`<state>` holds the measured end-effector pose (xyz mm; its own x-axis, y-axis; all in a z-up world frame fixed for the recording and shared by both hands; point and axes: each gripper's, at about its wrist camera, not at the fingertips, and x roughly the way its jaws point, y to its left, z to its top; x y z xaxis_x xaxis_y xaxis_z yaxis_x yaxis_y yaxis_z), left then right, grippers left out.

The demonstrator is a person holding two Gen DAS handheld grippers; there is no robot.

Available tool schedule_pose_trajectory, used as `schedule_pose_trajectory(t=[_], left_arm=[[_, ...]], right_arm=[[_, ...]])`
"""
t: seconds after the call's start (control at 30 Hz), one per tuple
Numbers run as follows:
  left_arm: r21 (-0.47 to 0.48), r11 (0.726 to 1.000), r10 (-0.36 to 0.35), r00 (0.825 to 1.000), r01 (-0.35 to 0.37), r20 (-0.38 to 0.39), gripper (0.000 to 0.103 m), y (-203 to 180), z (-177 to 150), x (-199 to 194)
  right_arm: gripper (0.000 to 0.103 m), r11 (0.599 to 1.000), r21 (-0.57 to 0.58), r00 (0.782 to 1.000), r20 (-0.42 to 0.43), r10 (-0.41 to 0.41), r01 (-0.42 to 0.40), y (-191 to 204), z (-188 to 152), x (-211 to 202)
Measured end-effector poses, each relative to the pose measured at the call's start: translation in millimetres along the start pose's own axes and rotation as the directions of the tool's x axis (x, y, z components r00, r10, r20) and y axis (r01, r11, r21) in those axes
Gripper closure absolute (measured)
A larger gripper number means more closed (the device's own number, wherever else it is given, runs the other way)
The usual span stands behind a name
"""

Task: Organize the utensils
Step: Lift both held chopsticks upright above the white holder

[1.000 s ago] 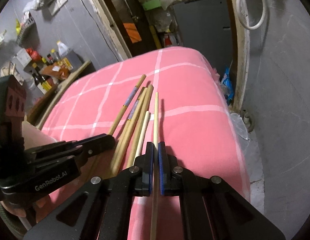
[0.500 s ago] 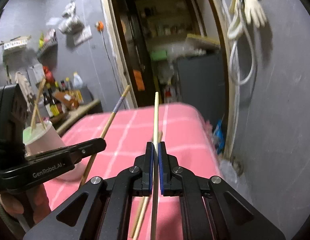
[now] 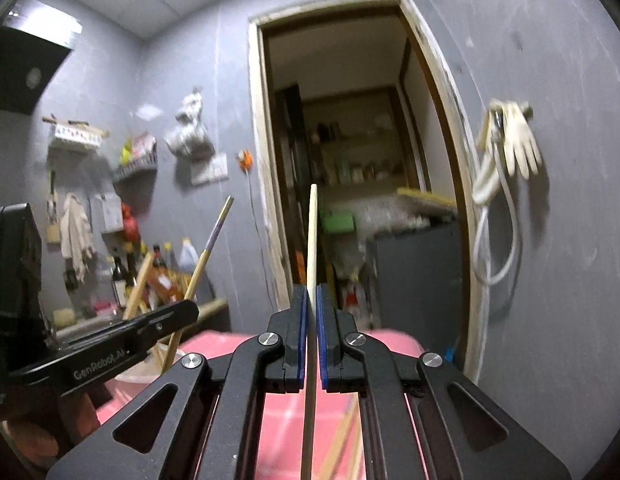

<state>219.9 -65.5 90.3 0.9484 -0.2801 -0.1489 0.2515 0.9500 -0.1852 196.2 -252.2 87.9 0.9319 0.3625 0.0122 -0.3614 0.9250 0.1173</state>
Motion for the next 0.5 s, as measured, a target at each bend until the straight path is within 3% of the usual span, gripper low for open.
schedule_pose_trajectory(t=[0.27, 0.5], left_arm=[[0.009, 0.997, 0.073, 0.991, -0.074, 0.115, 0.099, 29.5, 13.5, -34.9], [-0.033, 0.992, 0.122, 0.978, -0.118, 0.167, 0.099, 73.3, 28.1, -56.7]], right_arm=[[0.100, 0.996, 0.026, 0.991, 0.104, 0.078, -0.081, 33.0, 12.3, 11.0], [0.100, 0.984, 0.047, 0.974, 0.156, 0.163, -0.173, 66.9, 17.5, 38.2]])
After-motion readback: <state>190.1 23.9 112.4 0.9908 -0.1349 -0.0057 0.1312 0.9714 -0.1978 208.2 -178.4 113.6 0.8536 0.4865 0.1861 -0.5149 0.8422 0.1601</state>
